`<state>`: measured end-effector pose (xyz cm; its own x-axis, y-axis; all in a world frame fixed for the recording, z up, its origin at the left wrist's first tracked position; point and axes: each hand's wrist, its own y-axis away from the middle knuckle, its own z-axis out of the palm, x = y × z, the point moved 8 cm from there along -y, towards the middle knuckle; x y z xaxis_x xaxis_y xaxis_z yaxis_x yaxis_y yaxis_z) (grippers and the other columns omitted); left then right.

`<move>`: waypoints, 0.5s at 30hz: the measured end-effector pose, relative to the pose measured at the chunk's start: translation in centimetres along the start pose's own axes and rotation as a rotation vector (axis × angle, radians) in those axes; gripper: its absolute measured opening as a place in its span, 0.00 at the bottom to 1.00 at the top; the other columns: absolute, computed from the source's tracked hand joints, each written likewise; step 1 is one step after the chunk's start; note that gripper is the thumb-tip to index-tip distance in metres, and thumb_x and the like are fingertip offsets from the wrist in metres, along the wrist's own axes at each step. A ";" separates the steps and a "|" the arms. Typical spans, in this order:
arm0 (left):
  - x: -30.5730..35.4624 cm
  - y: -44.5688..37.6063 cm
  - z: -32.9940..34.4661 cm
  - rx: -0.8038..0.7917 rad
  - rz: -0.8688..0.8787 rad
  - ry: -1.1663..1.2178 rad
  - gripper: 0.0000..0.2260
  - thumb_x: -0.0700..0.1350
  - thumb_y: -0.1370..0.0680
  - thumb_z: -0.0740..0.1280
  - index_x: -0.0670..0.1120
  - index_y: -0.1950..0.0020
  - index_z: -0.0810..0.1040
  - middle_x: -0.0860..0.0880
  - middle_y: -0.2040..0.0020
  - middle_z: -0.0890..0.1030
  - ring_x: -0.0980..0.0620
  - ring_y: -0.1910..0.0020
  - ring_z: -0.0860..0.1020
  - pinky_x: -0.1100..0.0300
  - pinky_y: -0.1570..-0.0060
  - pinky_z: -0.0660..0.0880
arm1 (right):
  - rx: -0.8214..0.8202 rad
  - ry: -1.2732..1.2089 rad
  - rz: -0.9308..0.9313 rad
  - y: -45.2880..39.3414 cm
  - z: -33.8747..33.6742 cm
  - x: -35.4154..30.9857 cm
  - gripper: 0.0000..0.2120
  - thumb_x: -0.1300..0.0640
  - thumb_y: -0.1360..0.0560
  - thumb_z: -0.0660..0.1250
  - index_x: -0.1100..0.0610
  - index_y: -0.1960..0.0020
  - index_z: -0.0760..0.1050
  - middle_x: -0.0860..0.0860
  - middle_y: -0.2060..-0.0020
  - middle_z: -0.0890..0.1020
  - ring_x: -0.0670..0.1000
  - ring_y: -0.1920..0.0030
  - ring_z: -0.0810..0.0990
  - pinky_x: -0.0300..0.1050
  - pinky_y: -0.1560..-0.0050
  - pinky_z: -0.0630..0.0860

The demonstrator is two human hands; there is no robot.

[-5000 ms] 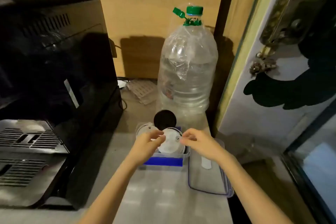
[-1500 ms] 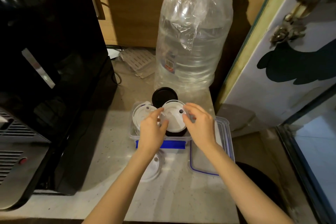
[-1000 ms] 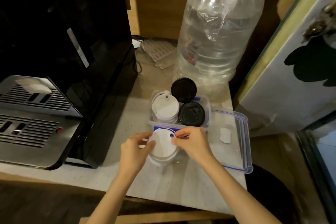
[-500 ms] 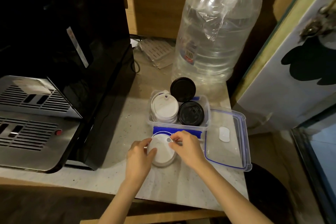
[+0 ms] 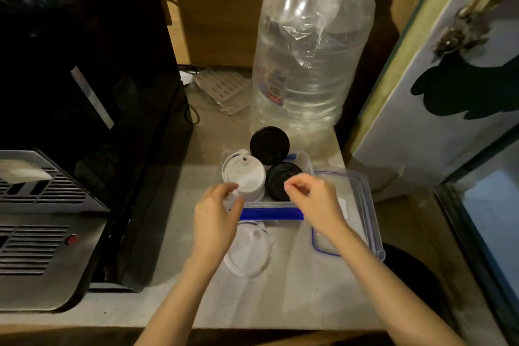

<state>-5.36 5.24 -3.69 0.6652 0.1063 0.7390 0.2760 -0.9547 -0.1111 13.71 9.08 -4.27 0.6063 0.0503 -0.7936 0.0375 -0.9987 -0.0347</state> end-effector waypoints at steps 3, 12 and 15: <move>2.5 -3.3 0.9 -0.006 0.080 0.048 0.14 0.43 0.25 0.66 0.45 0.39 0.75 0.46 0.42 0.78 0.55 0.51 0.75 0.60 0.50 0.75 | 0.109 -0.050 -0.004 -3.3 -2.2 0.0 0.09 0.59 0.26 0.67 0.57 0.46 0.78 0.55 0.54 0.84 0.50 0.55 0.81 0.46 0.52 0.79; 3.9 -11.2 7.0 -0.190 0.081 -0.195 0.23 0.41 0.23 0.64 0.42 0.30 0.64 0.39 0.34 0.73 0.41 0.36 0.72 0.51 0.37 0.69 | -0.044 -0.082 0.078 -9.8 0.7 2.1 0.27 0.57 0.25 0.66 0.55 0.29 0.61 0.57 0.35 0.72 0.54 0.40 0.76 0.45 0.44 0.73; 3.4 -11.5 7.5 -0.167 0.077 -0.196 0.22 0.41 0.24 0.65 0.42 0.31 0.66 0.39 0.38 0.77 0.40 0.39 0.75 0.49 0.40 0.71 | -0.055 -0.131 0.052 -10.1 1.3 2.0 0.22 0.59 0.25 0.66 0.57 0.33 0.65 0.57 0.39 0.76 0.56 0.43 0.78 0.50 0.42 0.77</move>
<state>-1.04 18.65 -4.92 0.8059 0.0680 0.5882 0.1120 -0.9930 -0.0387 13.51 19.28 -6.35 0.4997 -0.0067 -0.8662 0.0540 -0.9978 0.0389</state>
